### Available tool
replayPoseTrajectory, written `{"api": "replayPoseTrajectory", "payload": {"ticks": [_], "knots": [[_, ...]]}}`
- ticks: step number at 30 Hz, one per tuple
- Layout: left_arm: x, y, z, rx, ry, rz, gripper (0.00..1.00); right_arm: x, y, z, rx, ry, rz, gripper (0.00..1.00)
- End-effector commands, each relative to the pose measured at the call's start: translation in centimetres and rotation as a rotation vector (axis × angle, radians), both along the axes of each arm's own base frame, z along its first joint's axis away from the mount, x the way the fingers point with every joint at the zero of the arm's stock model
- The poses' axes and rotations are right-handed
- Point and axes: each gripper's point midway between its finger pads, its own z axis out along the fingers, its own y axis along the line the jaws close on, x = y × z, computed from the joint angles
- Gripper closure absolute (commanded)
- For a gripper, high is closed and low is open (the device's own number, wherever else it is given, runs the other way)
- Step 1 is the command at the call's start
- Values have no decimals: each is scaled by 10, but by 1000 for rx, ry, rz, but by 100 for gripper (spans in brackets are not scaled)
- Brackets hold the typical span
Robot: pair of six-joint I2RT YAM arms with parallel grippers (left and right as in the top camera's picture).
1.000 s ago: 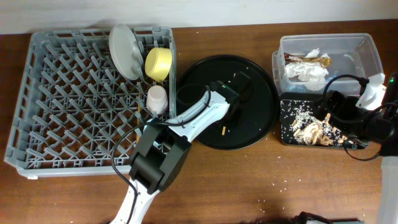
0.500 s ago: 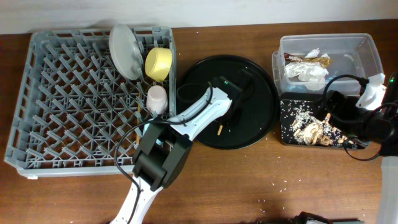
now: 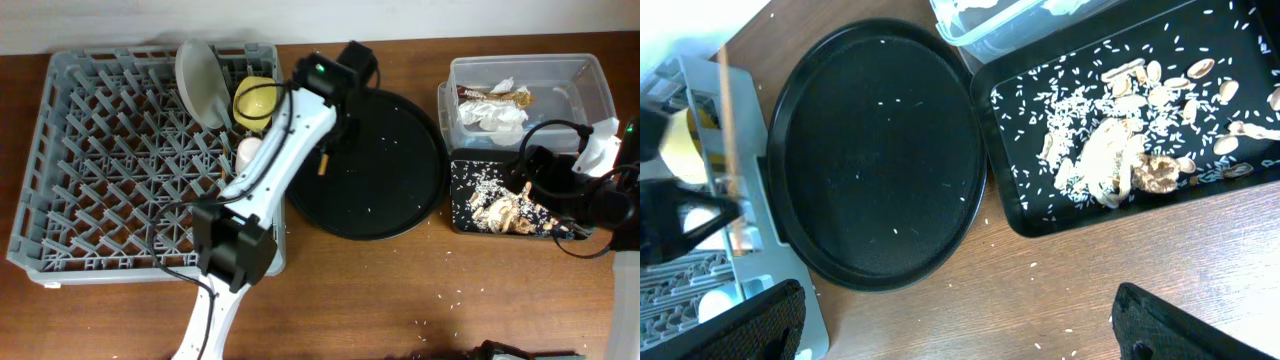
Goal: Sort waste into correct bins and load items into the dishwasher rack
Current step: 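Grasp the second chopstick and lay it in the rack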
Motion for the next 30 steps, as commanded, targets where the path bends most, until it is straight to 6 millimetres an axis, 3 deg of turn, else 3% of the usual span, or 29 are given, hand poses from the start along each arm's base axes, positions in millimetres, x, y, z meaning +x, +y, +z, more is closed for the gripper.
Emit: {"api": "replayPoseTrajectory", "payload": {"ticks": [1, 5, 10, 13, 16, 19, 22, 26, 30], "knots": [[10, 28, 26, 45, -52, 17, 100, 0, -4, 1, -15, -4, -3, 1], [9, 36, 50, -6, -81, -11, 100, 0, -4, 1, -15, -4, -3, 2], [1, 57, 95, -37, -164, -19, 100, 0, -4, 1, -15, -4, -3, 1], [-12, 88, 117, -26, -191, 31, 100, 0, -4, 1, -15, -4, -3, 2], [-32, 128, 122, 7, -165, 101, 100, 0, -4, 1, -15, -4, -3, 2], [-53, 178, 109, 74, -105, 223, 100, 0, -4, 1, -15, -4, -3, 2], [-57, 201, 85, 94, -53, 279, 100, 0, -4, 1, -15, -4, -3, 2], [-51, 204, 41, 113, -13, 249, 100, 0, -4, 1, -15, -4, -3, 2], [-59, 212, -5, 136, 49, 261, 100, 0, -4, 1, -15, -4, -3, 2]]}}
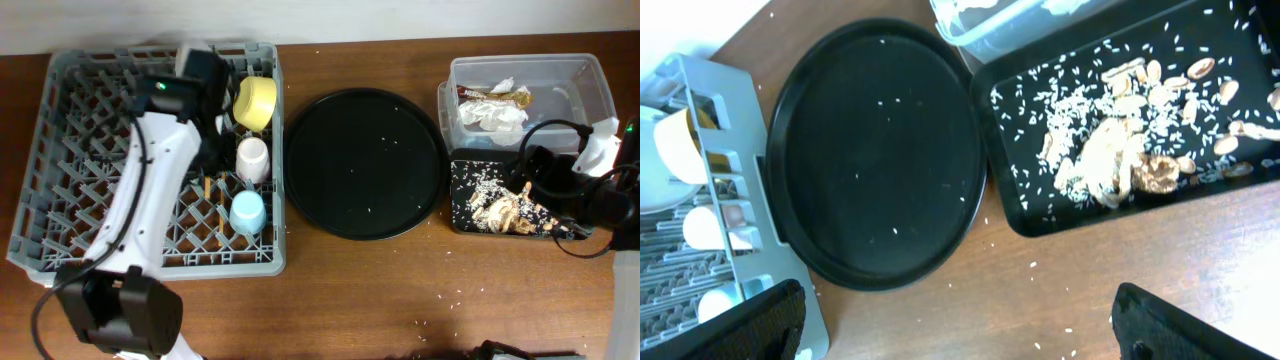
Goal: Sort waste into correct bins and load items into the dishwasher rack
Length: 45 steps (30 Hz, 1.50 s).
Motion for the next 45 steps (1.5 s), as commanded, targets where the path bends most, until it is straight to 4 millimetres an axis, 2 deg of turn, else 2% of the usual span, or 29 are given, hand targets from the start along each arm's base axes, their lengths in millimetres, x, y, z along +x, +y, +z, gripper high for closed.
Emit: {"api": "replayPoseTrajectory", "payload": {"ticks": [1, 4, 9, 12, 13, 17, 19, 22, 26, 30, 32, 33, 35, 38, 45], "knots": [[-16, 15, -39, 27, 85, 10, 100, 0, -3, 2, -15, -5, -3, 1], [-20, 22, -57, 25, 102, 29, 100, 0, -3, 2, -15, -5, -3, 2], [-22, 21, -67, 29, 112, -17, 99, 0, -3, 2, -15, -5, -3, 1], [-21, 22, -70, 29, 110, -15, 75, 0, -3, 2, -15, -5, -3, 1], [-20, 22, -70, 28, 107, -15, 60, 0, -3, 2, -15, -5, -3, 2], [-20, 20, -69, 18, 105, -15, 58, 0, -3, 2, -15, -5, -3, 2], [-16, 9, -64, -45, 92, -19, 58, 0, -3, 2, -15, -5, -3, 1], [-1, -7, -38, -135, 33, -29, 58, 0, -3, 2, -15, -5, -3, 2], [22, -23, 37, -227, -149, -71, 58, 0, -3, 2, -15, -5, -3, 2], [28, -35, 114, -283, -355, -138, 56, 0, -3, 2, -15, -5, -3, 1], [23, -36, 144, -292, -439, -152, 40, 0, -3, 2, -15, -5, -3, 2], [17, -35, 155, -295, -469, -156, 0, 0, -3, 2, -15, -5, -3, 2], [7, -33, 171, -299, -514, -161, 1, 0, -3, 2, -15, -5, -3, 2], [-2, -32, 183, -302, -548, -165, 1, 0, -3, 2, -15, -5, -3, 1], [-4, -31, 185, -302, -553, -166, 1, 0, -3, 2, -15, -4, -1, 1]]}}
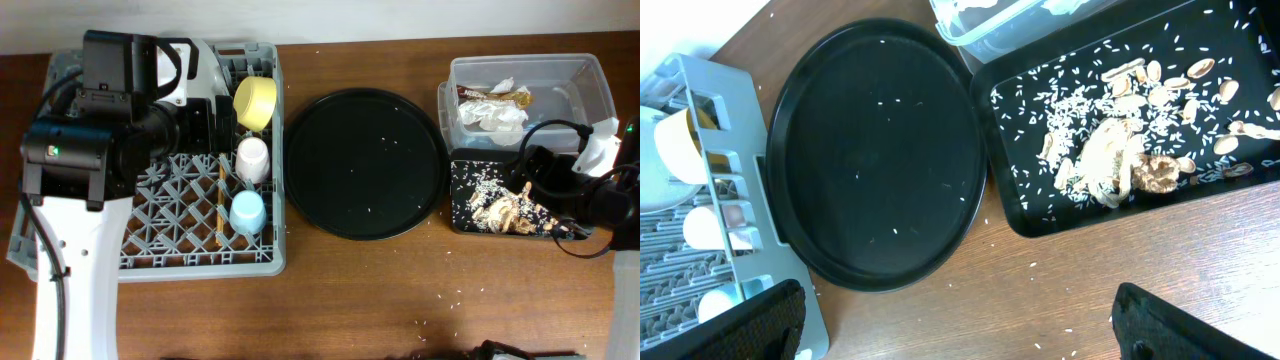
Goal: Sort waste into correct bins and load items into the dishwasher rack
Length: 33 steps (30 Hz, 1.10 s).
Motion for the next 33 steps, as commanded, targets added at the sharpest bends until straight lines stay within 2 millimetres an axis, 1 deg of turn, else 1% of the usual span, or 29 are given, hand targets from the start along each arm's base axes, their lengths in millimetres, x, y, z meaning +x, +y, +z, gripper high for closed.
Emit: {"api": "replayPoseTrajectory", "payload": {"ticks": [1, 2, 4, 5, 6, 9, 11, 13, 14, 15, 20, 22, 26, 33], "knots": [[0, -3, 2, -1, -4, -19, 1, 0, 2, 3, -18, -11, 16, 2], [0, -3, 2, -1, -5, -19, 1, -1, 8, 5, -21, -20, 37, 2], [0, -3, 2, -1, -4, -19, 1, -5, 29, 13, -30, -51, 109, 2], [0, -3, 2, -1, -4, -19, 1, -11, 50, 21, -42, -86, 187, 2], [0, -3, 2, -1, -4, -19, 1, -18, 61, 27, -75, -114, 232, 1], [0, -3, 2, -1, -4, -19, 0, -38, 80, 40, -126, -188, 311, 1], [0, -3, 2, -1, -4, -19, 1, -45, 83, 52, -145, -296, 320, 2], [0, -3, 2, -1, -4, -19, 0, -44, 77, 58, -195, -434, 288, 2], [0, -3, 2, -1, -4, -19, 1, -42, 74, 58, -221, -485, 272, 2], [0, -3, 2, -1, -5, -19, 0, -40, 73, 54, -265, -564, 282, 2], [0, -3, 2, -1, -4, -19, 0, -36, 75, 29, -390, -838, 318, 1], [0, -3, 2, -1, -4, -19, 1, -33, 73, 18, -418, -899, 305, 1], [0, -3, 2, -1, -5, -19, 1, -23, 69, -18, -449, -1003, 250, 2], [0, -3, 2, -1, -4, -19, 1, -22, 73, -42, -458, -1124, 207, 2]]}}
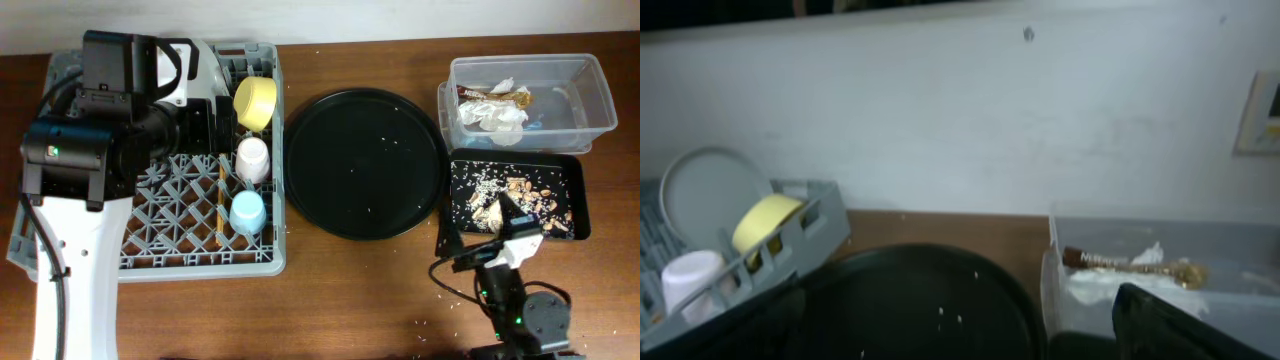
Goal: Sort waste into correct bins and load items into the dishwasher rack
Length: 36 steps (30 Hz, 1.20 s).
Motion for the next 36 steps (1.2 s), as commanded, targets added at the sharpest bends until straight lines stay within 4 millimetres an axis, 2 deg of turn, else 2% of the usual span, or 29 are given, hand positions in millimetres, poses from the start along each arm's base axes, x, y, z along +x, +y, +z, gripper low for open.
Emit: {"api": "replayPoseTrajectory", "payload": {"ticks": [1, 8, 11, 14, 36], "knots": [[0, -2, 2, 1, -7, -17, 0, -2, -2, -12, 0, -45, -22, 1], [0, -2, 2, 1, -7, -17, 1, -5, -3, -33, 2, -57, -25, 2], [0, -2, 2, 1, -7, -17, 1, -3, -3, -52, -11, 22, -25, 2], [0, -2, 2, 1, -7, -17, 0, -4, -2, -85, -27, 154, -21, 2], [0, -2, 2, 1, -7, -17, 1, -4, -3, -83, -27, 147, -24, 2]]}}
